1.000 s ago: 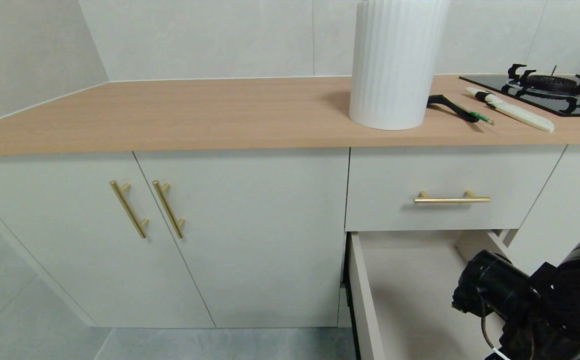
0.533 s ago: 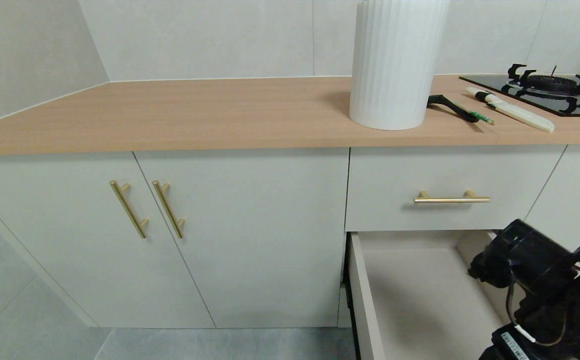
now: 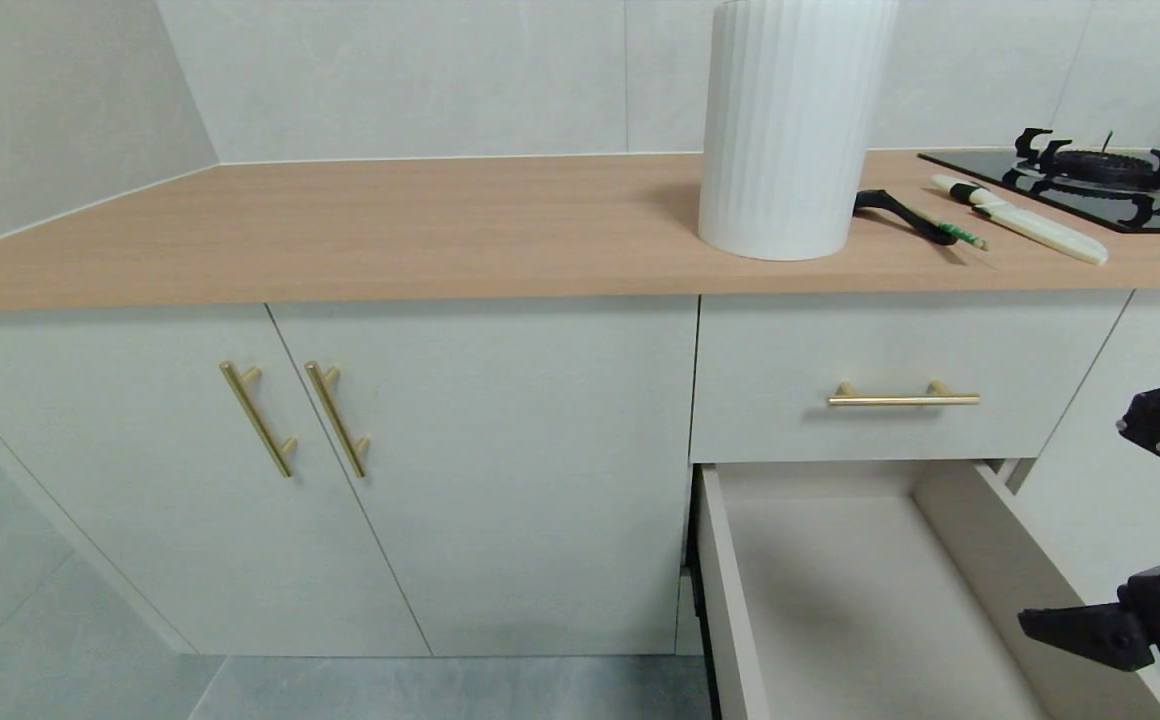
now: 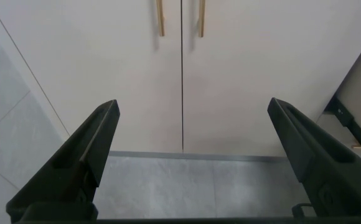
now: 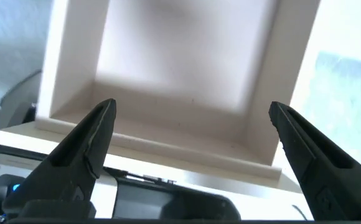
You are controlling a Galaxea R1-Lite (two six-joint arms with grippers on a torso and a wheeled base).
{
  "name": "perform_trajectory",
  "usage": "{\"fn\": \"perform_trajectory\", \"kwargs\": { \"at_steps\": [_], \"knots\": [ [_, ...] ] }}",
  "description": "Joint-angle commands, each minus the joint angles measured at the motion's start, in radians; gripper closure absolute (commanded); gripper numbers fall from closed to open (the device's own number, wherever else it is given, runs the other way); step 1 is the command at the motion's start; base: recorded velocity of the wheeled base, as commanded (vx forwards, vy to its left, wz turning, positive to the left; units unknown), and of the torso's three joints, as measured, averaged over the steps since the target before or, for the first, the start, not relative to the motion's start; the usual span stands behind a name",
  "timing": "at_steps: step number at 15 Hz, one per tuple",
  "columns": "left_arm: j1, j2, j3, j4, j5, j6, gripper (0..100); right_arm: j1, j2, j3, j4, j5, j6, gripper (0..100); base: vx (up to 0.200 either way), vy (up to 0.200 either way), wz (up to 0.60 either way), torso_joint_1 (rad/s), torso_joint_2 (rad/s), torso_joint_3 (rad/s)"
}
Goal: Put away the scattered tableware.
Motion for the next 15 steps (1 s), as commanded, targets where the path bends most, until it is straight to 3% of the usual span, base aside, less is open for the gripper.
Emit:
{"fn": "perform_trajectory", "kwargs": {
  "at_steps": [1,6,15],
  "knots": [
    [0.0,0.0,0.0,-0.001,0.001,0.0,0,0.0,-0.035,-0.003,-0.003,-0.001,-0.007,0,0.0,0.0,0.0,0.0,0.0,0.0],
    [0.0,0.0,0.0,-0.001,0.001,0.0,0,0.0,-0.045,-0.001,-0.003,-0.001,-0.023,0,0.0,0.0,0.0,0.056,-0.18,-0.205],
    [0.0,0.0,0.0,-0.001,0.001,0.0,0,-0.006,-0.048,0.001,-0.003,-0.004,-0.024,0,0.0,0.0,0.0,0.153,-0.49,-0.305]
  ]
}}
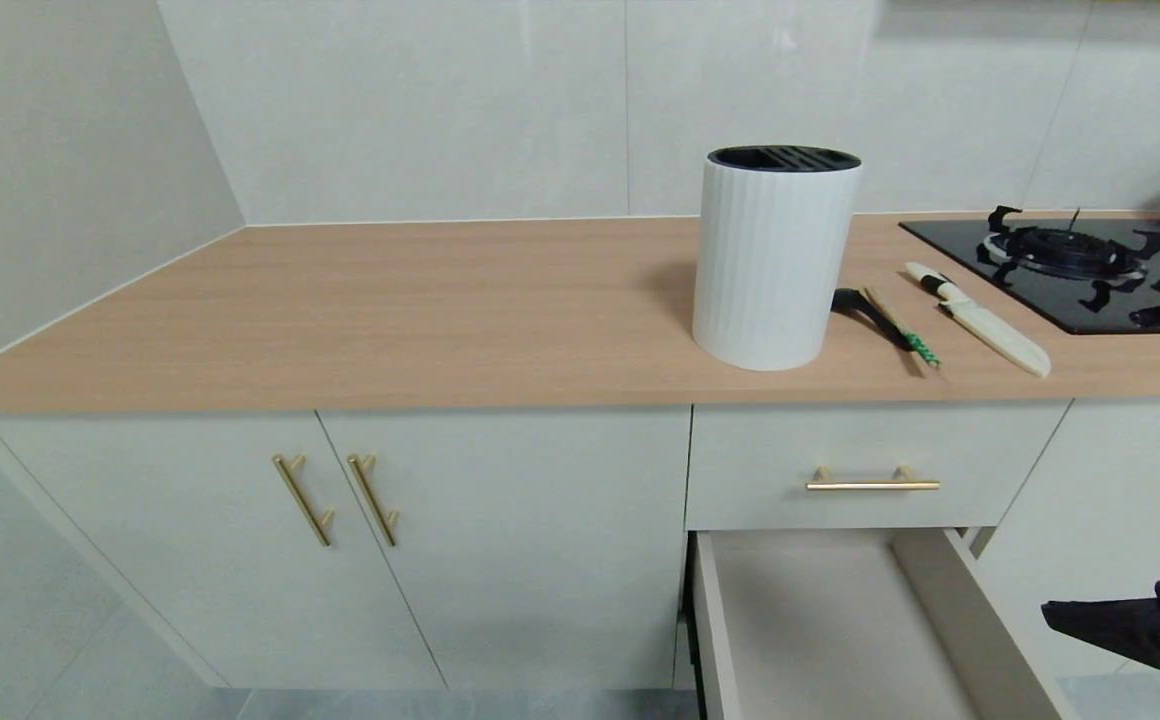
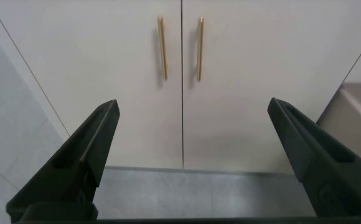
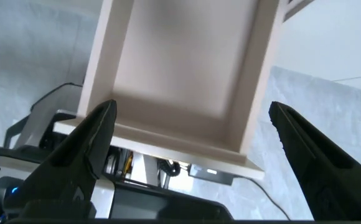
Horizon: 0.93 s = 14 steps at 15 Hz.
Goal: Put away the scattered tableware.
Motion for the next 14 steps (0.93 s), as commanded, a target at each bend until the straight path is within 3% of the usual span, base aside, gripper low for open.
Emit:
{"fn": "perform_trajectory", "kwargs": {
  "at_steps": [1,7,8,11,14],
  "knots": [
    [0.0,0.0,0.0,0.0,0.001,0.0,0,0.001,-0.002,0.0,-0.001,0.0,0.0,0,0.0,0.0,0.0,0.188,-0.48,-0.295],
    [0.0,0.0,0.0,-0.001,0.001,0.0,0,-0.027,0.01,-0.029,-0.126,-0.001,-0.051,0,0.0,0.0,0.0,0.112,-0.28,-0.163],
    [0.0,0.0,0.0,0.0,0.001,0.0,0,-0.111,0.102,-0.132,-0.187,0.034,-0.086,0,0.0,0.0,0.0,0.0,0.0,0.0],
    [0.0,0.0,0.0,-0.001,0.001,0.0,0,-0.222,0.365,-0.402,-0.184,0.032,-0.071,0,0.0,0.0,0.0,0.0,0.0,0.0],
    [0.0,0.0,0.0,0.0,0.001,0.0,0,-0.246,0.497,-0.453,-0.19,0.045,-0.046,0,0.0,0.0,0.0,0.0,0.0,0.0]
  ]
}}
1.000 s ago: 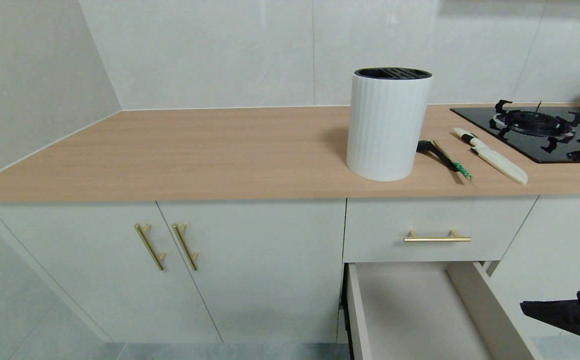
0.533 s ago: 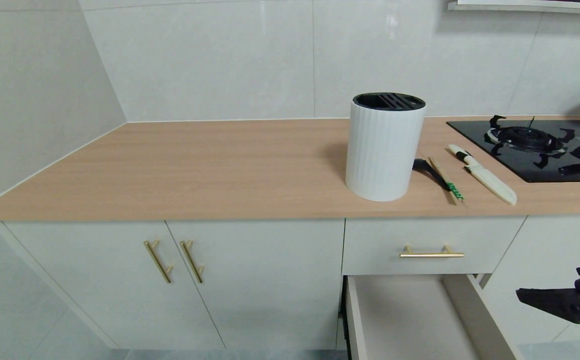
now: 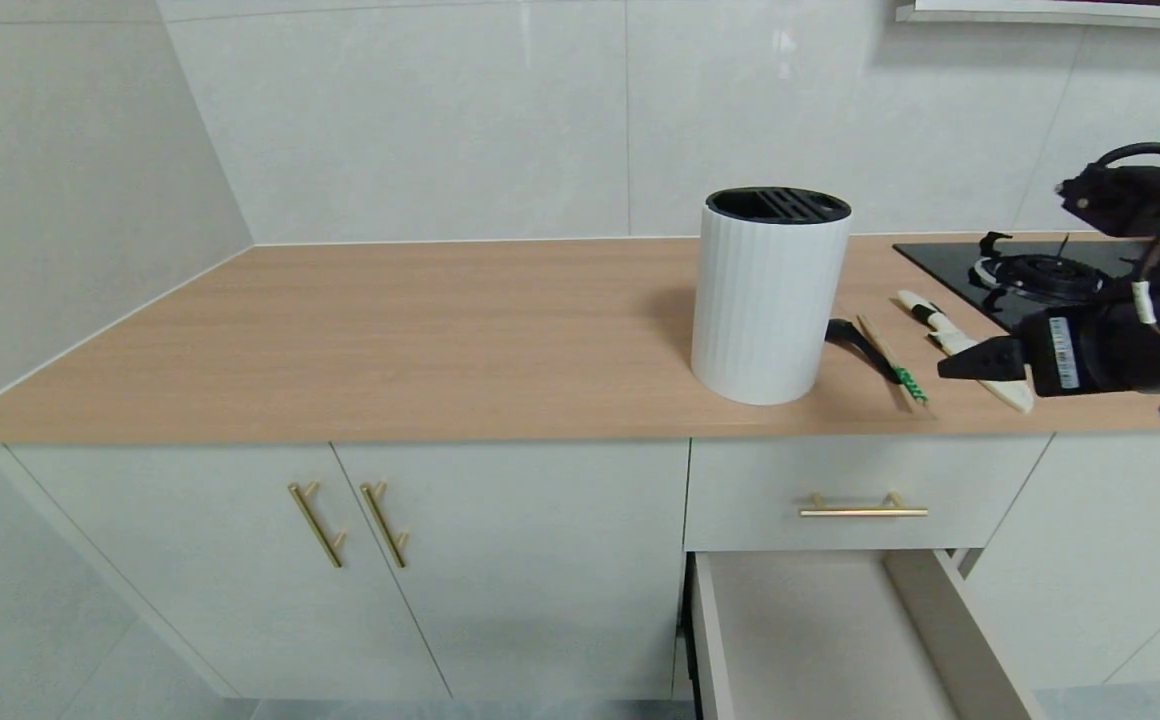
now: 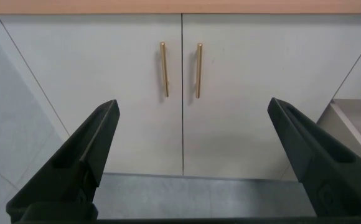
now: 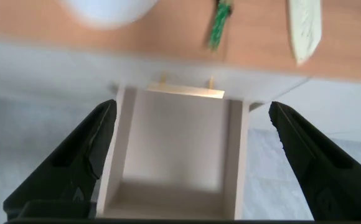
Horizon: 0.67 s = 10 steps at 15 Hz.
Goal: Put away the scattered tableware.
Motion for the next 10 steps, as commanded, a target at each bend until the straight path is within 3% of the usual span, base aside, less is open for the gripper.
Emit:
{"fn": "perform_trajectory", "kwargs": {
  "at_steps": [1,5,10],
  "knots": [
    [0.0,0.0,0.0,0.0,0.001,0.0,0,-0.046,0.196,-0.06,-0.011,0.008,0.021,0,0.0,0.0,0.0,0.0,0.0,0.0],
    [0.0,0.0,0.0,-0.001,0.001,0.0,0,-0.123,0.311,-0.077,-0.131,0.005,0.021,0,0.0,0.0,0.0,0.0,0.0,0.0],
    [0.0,0.0,0.0,0.0,0.001,0.0,0,-0.121,0.36,-0.078,-0.166,0.004,0.023,0,0.0,0.0,0.0,0.0,0.0,0.0]
  ]
}}
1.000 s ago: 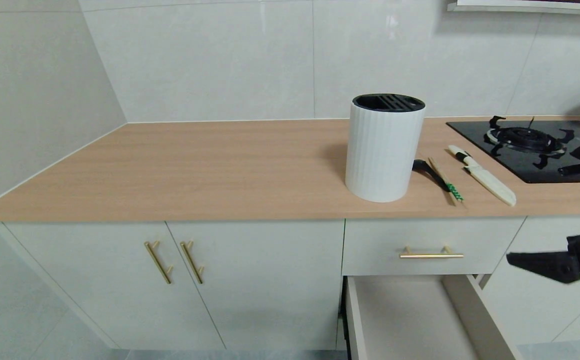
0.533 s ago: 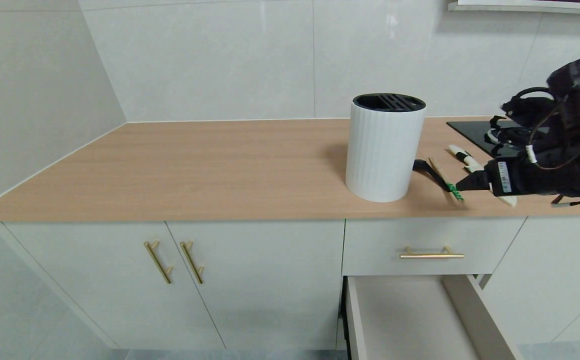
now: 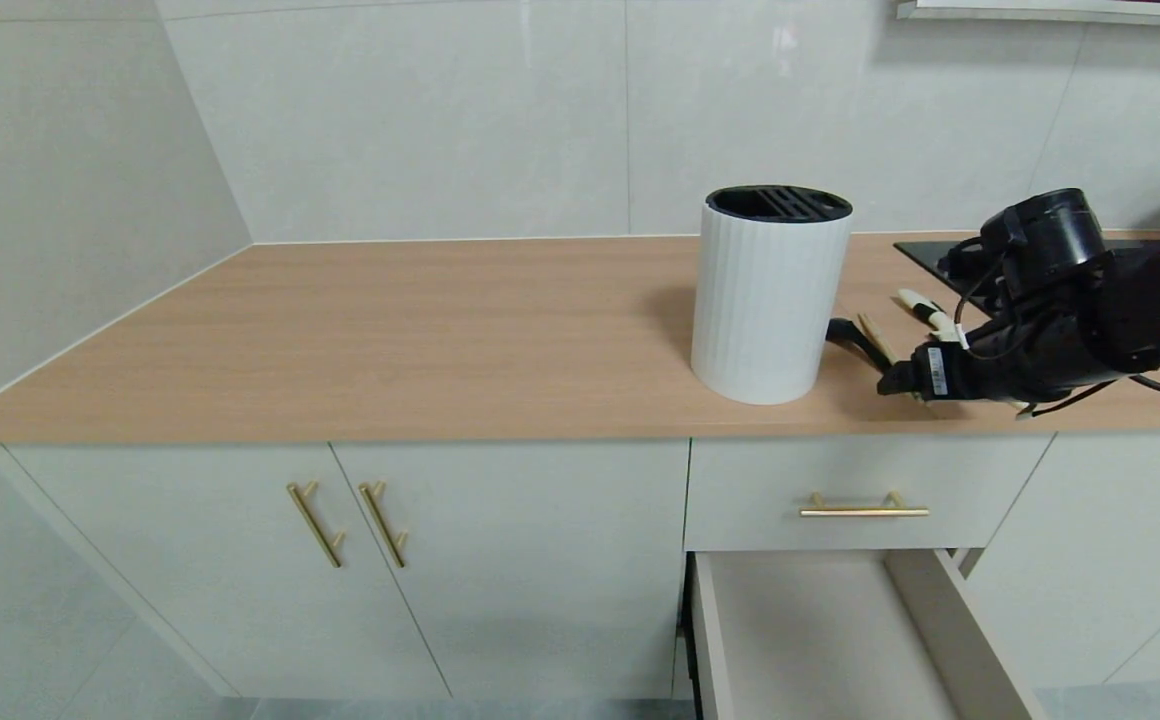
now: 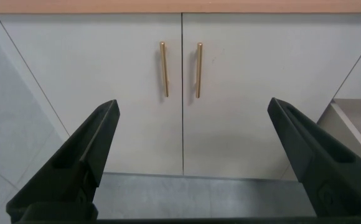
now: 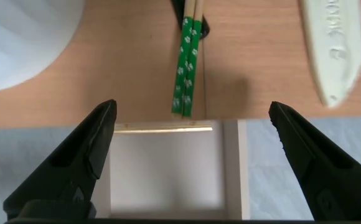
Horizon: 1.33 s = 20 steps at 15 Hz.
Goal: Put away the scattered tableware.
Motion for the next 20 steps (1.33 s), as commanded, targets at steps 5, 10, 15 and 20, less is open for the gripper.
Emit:
{"fn": "perform_trajectory", "kwargs": {
  "at_steps": [5,10,15,20],
  "knots": [
    [0.0,0.0,0.0,-0.001,0.001,0.0,0,0.003,0.043,0.001,-0.013,0.003,0.001,0,0.0,0.0,0.0,0.0,0.0,0.0],
    [0.0,0.0,0.0,0.001,0.001,0.0,0,0.007,0.049,-0.001,-0.018,0.004,0.02,0,0.0,0.0,0.0,0.0,0.0,0.0],
    [0.0,0.0,0.0,-0.001,0.001,0.0,0,0.01,0.063,0.001,-0.021,0.004,0.02,100,0.0,0.0,0.0,0.0,0.0,0.0],
    [0.0,0.0,0.0,0.001,0.001,0.0,0,0.012,0.043,0.006,-0.021,0.001,0.02,100,0.0,0.0,0.0,0.0,0.0,0.0]
  ]
}}
